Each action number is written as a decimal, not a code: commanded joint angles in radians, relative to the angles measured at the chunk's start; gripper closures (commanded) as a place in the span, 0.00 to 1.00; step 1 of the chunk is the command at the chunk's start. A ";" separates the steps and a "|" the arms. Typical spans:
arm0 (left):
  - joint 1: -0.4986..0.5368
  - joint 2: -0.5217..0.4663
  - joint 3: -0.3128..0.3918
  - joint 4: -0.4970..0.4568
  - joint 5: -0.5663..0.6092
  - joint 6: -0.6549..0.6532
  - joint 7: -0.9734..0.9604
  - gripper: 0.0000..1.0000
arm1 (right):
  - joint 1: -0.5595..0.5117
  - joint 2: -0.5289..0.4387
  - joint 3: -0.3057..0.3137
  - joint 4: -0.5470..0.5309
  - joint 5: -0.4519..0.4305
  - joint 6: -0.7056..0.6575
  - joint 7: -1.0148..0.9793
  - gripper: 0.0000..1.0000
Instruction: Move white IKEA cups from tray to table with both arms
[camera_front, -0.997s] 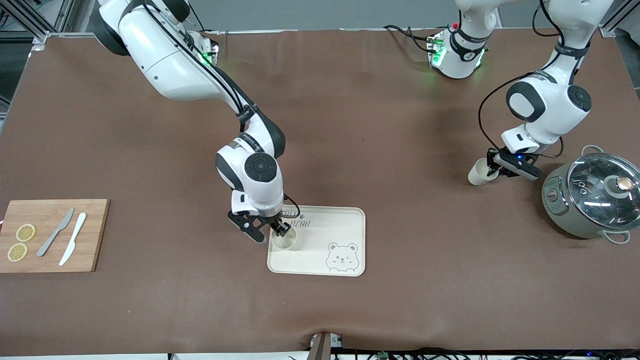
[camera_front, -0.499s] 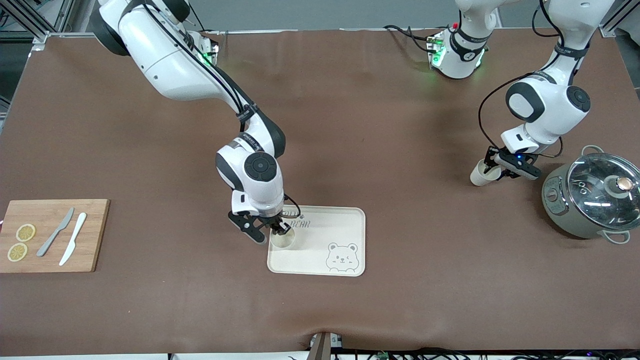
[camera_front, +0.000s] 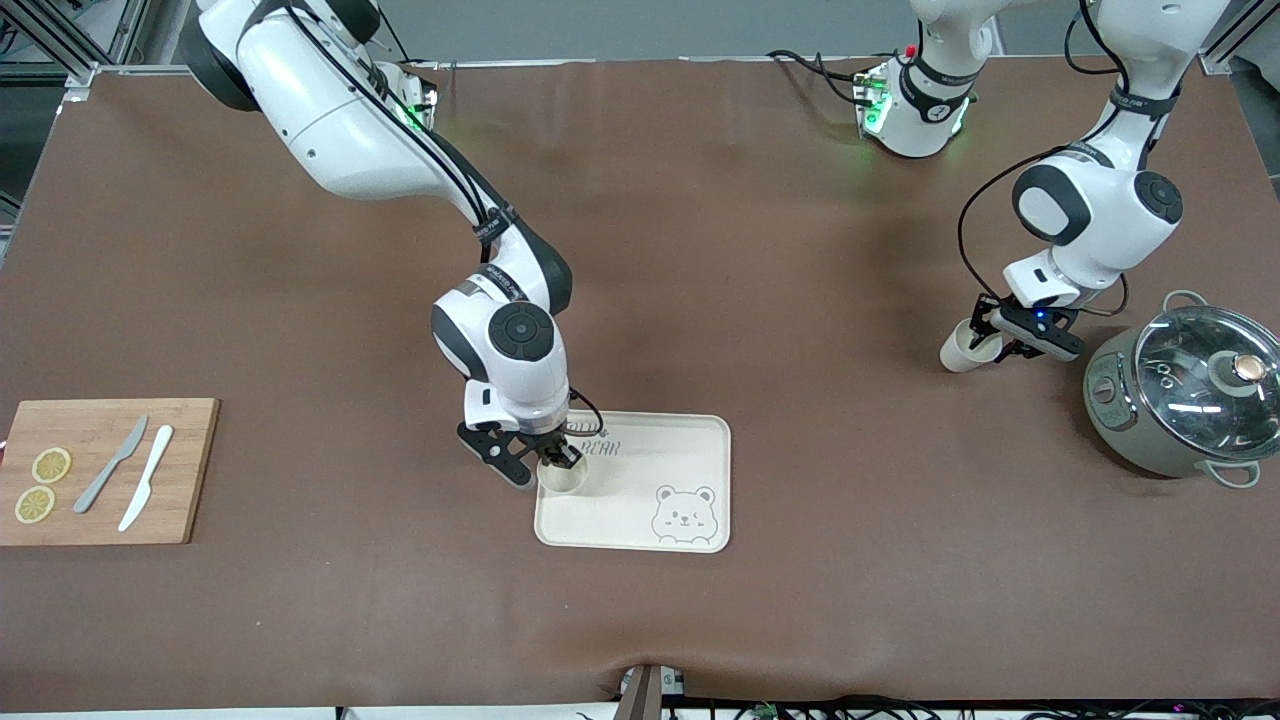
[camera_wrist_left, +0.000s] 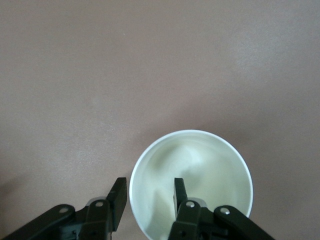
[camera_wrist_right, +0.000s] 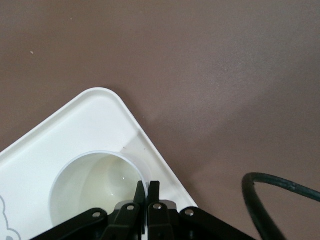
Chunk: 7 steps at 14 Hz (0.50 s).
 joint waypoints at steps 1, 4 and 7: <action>0.009 -0.031 -0.002 -0.004 0.021 -0.012 -0.011 0.54 | 0.002 0.017 0.005 0.023 -0.016 -0.009 -0.009 1.00; 0.009 -0.050 0.000 0.015 0.021 -0.073 -0.025 0.54 | 0.002 0.017 0.004 0.022 -0.017 -0.007 -0.009 1.00; 0.009 -0.072 0.000 0.016 0.030 -0.107 -0.044 0.54 | 0.002 0.017 0.005 0.023 -0.016 -0.010 -0.017 1.00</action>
